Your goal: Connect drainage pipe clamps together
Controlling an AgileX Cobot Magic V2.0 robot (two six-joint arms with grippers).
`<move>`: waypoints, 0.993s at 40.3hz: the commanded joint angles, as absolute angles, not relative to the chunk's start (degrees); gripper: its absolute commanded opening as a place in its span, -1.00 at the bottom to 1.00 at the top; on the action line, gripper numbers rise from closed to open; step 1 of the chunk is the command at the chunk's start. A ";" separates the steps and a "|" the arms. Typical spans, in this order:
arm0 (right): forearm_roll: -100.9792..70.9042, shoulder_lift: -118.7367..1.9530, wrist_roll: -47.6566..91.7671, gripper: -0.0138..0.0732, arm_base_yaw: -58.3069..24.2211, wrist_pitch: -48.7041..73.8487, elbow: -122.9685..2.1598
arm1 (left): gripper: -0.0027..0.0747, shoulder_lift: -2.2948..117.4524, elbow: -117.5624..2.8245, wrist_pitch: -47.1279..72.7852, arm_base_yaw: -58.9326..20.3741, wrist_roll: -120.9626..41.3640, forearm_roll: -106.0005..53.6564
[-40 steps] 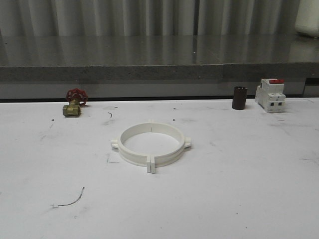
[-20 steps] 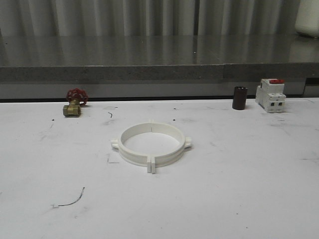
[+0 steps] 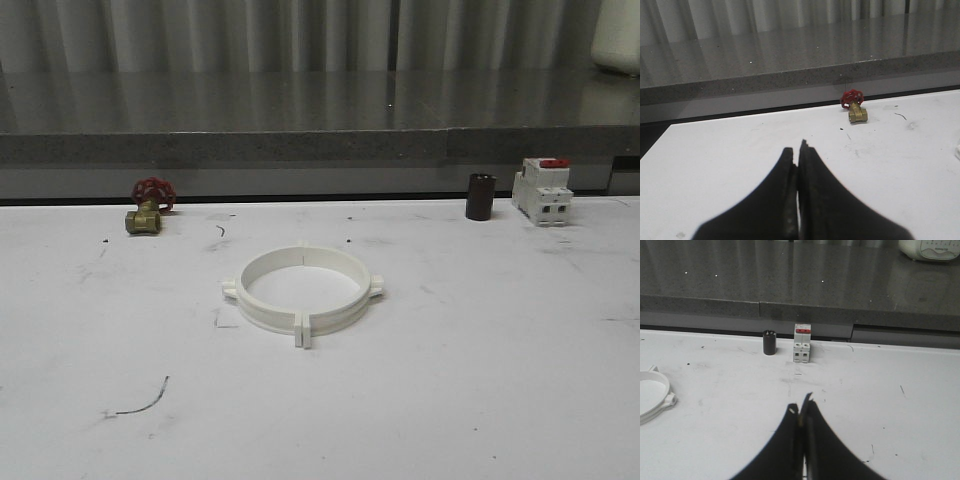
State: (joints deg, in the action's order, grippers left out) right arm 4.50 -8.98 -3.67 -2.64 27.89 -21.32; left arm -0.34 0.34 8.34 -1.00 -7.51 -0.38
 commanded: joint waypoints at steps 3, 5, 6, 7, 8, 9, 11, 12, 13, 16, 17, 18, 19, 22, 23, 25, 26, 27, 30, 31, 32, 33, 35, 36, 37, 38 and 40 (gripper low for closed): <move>5.18 -9.58 -3.39 -0.96 -2.67 23.24 -22.87 | -0.98 -1.48 0.44 3.52 -0.87 -7.44 -0.92; 5.18 -9.58 -3.39 -0.96 -2.67 23.24 -22.87 | -0.98 -1.48 0.44 3.52 -0.87 -7.44 -0.92; 5.18 -9.58 -3.39 -0.96 -2.67 23.24 -22.87 | -0.98 -1.48 0.44 3.52 -0.87 -7.44 -0.92; 5.18 -9.58 -3.39 -0.96 -2.67 23.24 -22.87 | -0.98 -1.48 0.44 3.52 -0.87 -7.44 -0.92; 5.18 -9.58 -3.39 -0.96 -2.67 23.24 -22.87 | -0.98 -1.48 0.44 3.52 -0.87 -7.44 -0.92; 5.18 -9.58 -3.39 -0.96 -2.67 23.24 -22.87 | -0.98 -1.48 0.44 3.52 -0.87 -7.44 -0.92; 5.18 -9.58 -3.39 -0.96 -2.67 23.24 -22.87 | -0.98 -1.48 0.44 3.52 -0.87 -7.44 -0.92; 5.18 -9.58 -3.39 -0.96 -2.67 23.24 -22.87 | -0.98 -1.48 0.44 3.52 -0.87 -7.44 -0.92; 5.18 -9.58 -3.39 -0.96 -2.67 23.24 -22.87 | -0.98 -1.48 0.44 3.52 -0.87 -7.44 -0.92; 5.18 -9.58 -3.39 -0.96 -2.67 23.24 -22.87 | -0.98 -1.48 0.44 3.52 -0.87 -7.44 -0.92; 5.18 -9.58 -3.39 -0.96 -2.67 23.24 -22.87 | -0.98 -1.48 0.44 3.52 -0.87 -7.44 -0.92; 5.18 -9.58 -3.39 -0.96 -2.67 23.24 -22.87 | -0.98 -1.48 0.44 3.52 -0.87 -7.44 -0.92; 5.18 -9.58 -3.39 -0.96 -2.67 23.24 -22.87 | -0.98 -1.48 0.44 3.52 -0.87 -7.44 -0.92; 5.18 -9.58 -3.39 -0.96 -2.67 23.24 -22.87 | -0.98 -1.48 0.44 3.52 -0.87 -7.44 -0.92; 5.18 -9.58 -3.39 -0.96 -2.67 23.24 -22.87 | -0.98 -1.48 0.44 3.52 -0.87 -7.44 -0.92; 5.18 -9.58 -3.39 -0.96 -2.67 23.24 -22.87 | -0.98 -1.48 0.44 3.52 -0.87 -7.44 -0.92; 5.18 -9.58 -3.39 -0.96 -2.67 23.24 -22.87 | -0.98 -1.48 0.44 3.52 -0.87 -7.44 -0.92; 5.18 -9.58 -3.39 -0.96 -2.67 23.24 -22.87 | -0.98 -1.48 0.44 3.52 -0.87 -7.44 -0.92; 5.18 -9.58 -3.39 -0.96 -2.67 22.97 -22.57 | -0.98 -1.48 0.44 3.52 -0.87 -7.44 -0.92; 5.18 -9.58 -3.39 -0.96 -2.67 22.33 -22.14 | -0.98 -1.48 0.44 3.52 -0.87 -7.44 -0.92; 5.11 -9.50 -3.39 -0.96 -2.67 21.64 -21.53 | -0.98 -1.48 0.44 3.52 -0.87 -7.44 -0.92; 4.97 -9.50 -3.24 -0.96 -2.67 20.35 -20.89 | -0.98 -1.48 0.44 3.52 -0.87 -7.44 -0.92; 3.90 -9.50 -2.09 -0.96 -2.67 17.65 -18.91 | -0.98 -1.48 0.44 3.52 -0.87 -7.44 -0.92; 2.77 -9.50 -1.33 -0.96 -2.67 16.38 -17.56 | -0.98 -1.48 0.44 3.52 -0.87 -7.44 -0.92; 1.53 -9.50 0.00 -0.96 -2.67 14.71 -16.48 | -0.98 -1.48 0.44 3.52 -0.87 -7.44 -0.92; 0.90 -9.50 0.72 -0.96 -2.67 13.42 -15.34 | -0.98 -1.48 0.44 3.52 -0.87 -7.44 -0.92; -1.47 -9.43 2.62 -0.96 -2.67 10.51 -12.50 | -0.98 -1.48 0.44 3.52 -0.87 -7.44 -0.92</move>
